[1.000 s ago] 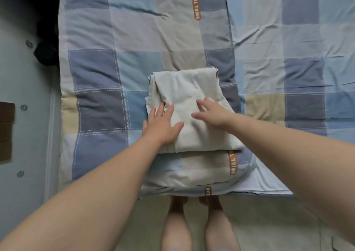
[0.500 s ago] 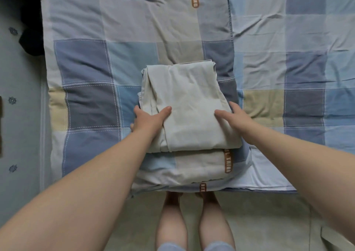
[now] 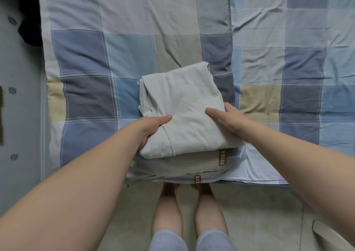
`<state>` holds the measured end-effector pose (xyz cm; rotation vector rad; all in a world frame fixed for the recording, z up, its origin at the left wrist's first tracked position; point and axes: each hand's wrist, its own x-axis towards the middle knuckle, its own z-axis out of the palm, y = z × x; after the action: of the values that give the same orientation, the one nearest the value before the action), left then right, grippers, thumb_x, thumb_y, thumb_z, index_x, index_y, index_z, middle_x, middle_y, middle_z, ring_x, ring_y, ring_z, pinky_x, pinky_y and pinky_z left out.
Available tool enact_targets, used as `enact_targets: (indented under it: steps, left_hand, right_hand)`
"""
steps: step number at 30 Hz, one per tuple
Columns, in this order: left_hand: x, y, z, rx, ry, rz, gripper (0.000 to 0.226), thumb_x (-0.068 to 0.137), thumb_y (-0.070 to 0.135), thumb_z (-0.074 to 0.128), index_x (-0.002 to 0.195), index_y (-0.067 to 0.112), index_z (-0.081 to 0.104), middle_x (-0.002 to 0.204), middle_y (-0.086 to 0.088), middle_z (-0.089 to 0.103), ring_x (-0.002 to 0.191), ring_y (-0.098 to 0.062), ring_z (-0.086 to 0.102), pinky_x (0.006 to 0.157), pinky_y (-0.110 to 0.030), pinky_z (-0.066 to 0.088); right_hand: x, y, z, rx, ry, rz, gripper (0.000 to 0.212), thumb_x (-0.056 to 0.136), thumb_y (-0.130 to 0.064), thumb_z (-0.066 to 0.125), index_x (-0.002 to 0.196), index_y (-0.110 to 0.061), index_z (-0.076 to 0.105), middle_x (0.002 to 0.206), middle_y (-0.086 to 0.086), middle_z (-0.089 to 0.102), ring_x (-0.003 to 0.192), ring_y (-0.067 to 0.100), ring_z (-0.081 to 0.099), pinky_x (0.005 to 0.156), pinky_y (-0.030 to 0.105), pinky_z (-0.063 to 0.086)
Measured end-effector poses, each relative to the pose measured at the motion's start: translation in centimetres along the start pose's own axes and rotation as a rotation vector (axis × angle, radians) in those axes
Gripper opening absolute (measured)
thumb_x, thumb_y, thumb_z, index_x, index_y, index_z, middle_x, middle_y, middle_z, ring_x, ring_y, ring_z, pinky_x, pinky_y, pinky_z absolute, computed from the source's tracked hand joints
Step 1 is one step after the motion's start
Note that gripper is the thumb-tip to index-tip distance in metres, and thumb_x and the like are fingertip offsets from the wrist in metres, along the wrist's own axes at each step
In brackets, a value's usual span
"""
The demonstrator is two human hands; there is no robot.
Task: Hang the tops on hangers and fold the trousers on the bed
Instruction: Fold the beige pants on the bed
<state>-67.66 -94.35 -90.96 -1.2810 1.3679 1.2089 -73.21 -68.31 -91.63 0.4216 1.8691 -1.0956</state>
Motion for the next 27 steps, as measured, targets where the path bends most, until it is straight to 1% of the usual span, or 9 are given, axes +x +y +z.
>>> enact_targets:
  steps: [2,5,9,13,17,20,23,25,27]
  left_hand:
    - [-1.5,-0.8,-0.8,0.070,-0.123,-0.122,0.060,0.079,0.054,0.079,0.119,0.012,0.067,0.096,-0.012,0.078,0.078,-0.030,0.076,0.068,-0.034,0.058]
    - [-2.7,-3.2,-2.4,0.068,-0.265,-0.231,0.059,0.079,0.056,0.077,0.117,0.013,0.070,0.100,-0.012,0.078,0.079,-0.030,0.077,0.060,-0.032,0.060]
    - [-3.8,-6.8,-3.9,-0.011,-0.376,-0.282,0.068,0.070,0.055,0.083,0.122,0.013,0.070,0.117,-0.013,0.074,0.102,-0.034,0.073,0.076,-0.039,0.060]
    - [-5.1,-9.1,-4.7,0.018,-0.397,-0.250,0.069,0.067,0.054,0.085,0.123,0.015,0.071,0.118,-0.012,0.074,0.105,-0.034,0.072,0.088,-0.042,0.056]
    - [-8.4,-10.1,-5.3,0.010,-0.344,-0.093,0.065,0.072,0.049,0.085,0.125,0.017,0.067,0.114,-0.009,0.075,0.102,-0.032,0.073,0.092,-0.043,0.055]
    - [-12.0,-10.3,-5.7,0.012,-0.231,0.084,0.066,0.074,0.042,0.087,0.130,0.017,0.064,0.111,-0.004,0.076,0.100,-0.028,0.074,0.092,-0.042,0.056]
    - [-16.0,-9.9,-5.8,0.076,-0.099,0.287,0.076,0.061,0.047,0.090,0.127,0.018,0.066,0.115,0.001,0.074,0.105,-0.024,0.070,0.100,-0.044,0.053]
    - [-18.8,-9.4,-5.5,0.101,-0.090,0.385,0.073,0.059,0.052,0.086,0.122,0.021,0.067,0.116,0.004,0.073,0.107,-0.021,0.069,0.102,-0.044,0.051]
    - [-21.6,-8.8,-5.0,0.137,-0.105,0.475,0.068,0.060,0.055,0.082,0.120,0.026,0.066,0.114,0.007,0.073,0.105,-0.017,0.069,0.102,-0.043,0.052]
  right_hand:
    - [-1.4,0.5,0.3,0.074,-0.057,0.035,0.028,0.085,-0.053,0.072,0.103,-0.034,0.062,0.107,-0.010,0.072,0.093,0.012,0.069,0.082,0.029,0.052]
    - [-3.8,1.4,1.4,0.197,-0.167,0.113,0.041,0.087,-0.050,0.072,0.120,-0.026,0.066,0.105,-0.006,0.077,0.090,0.013,0.075,0.074,0.025,0.057]
    - [-6.3,3.0,3.5,0.424,-0.212,0.379,0.057,0.074,-0.053,0.081,0.117,-0.018,0.071,0.106,0.005,0.078,0.096,0.025,0.075,0.087,0.037,0.058]
    - [-9.7,3.8,4.9,0.590,-0.285,0.516,0.058,0.063,-0.037,0.088,0.115,-0.013,0.075,0.112,0.011,0.076,0.100,0.029,0.074,0.081,0.039,0.060]
    - [-14.4,3.0,6.2,0.664,-0.140,0.425,0.046,0.079,-0.021,0.081,0.122,-0.012,0.070,0.108,0.009,0.077,0.097,0.028,0.075,0.080,0.037,0.059]
    - [-18.7,1.2,6.4,0.709,-0.037,0.308,0.036,0.085,-0.014,0.076,0.120,-0.012,0.068,0.105,0.008,0.077,0.090,0.026,0.076,0.067,0.032,0.061]
    - [-23.5,-0.7,6.2,0.709,0.092,0.197,0.040,0.083,-0.011,0.078,0.122,-0.012,0.067,0.107,0.007,0.077,0.095,0.028,0.075,0.079,0.036,0.059]
    - [-26.7,-1.7,5.7,0.713,0.178,0.136,0.044,0.081,-0.010,0.079,0.123,-0.011,0.066,0.108,0.008,0.077,0.098,0.030,0.073,0.088,0.041,0.058]
    - [-30.0,-2.3,4.9,0.727,0.256,0.074,0.046,0.079,-0.011,0.082,0.123,-0.011,0.066,0.107,0.006,0.077,0.099,0.030,0.073,0.090,0.044,0.058]
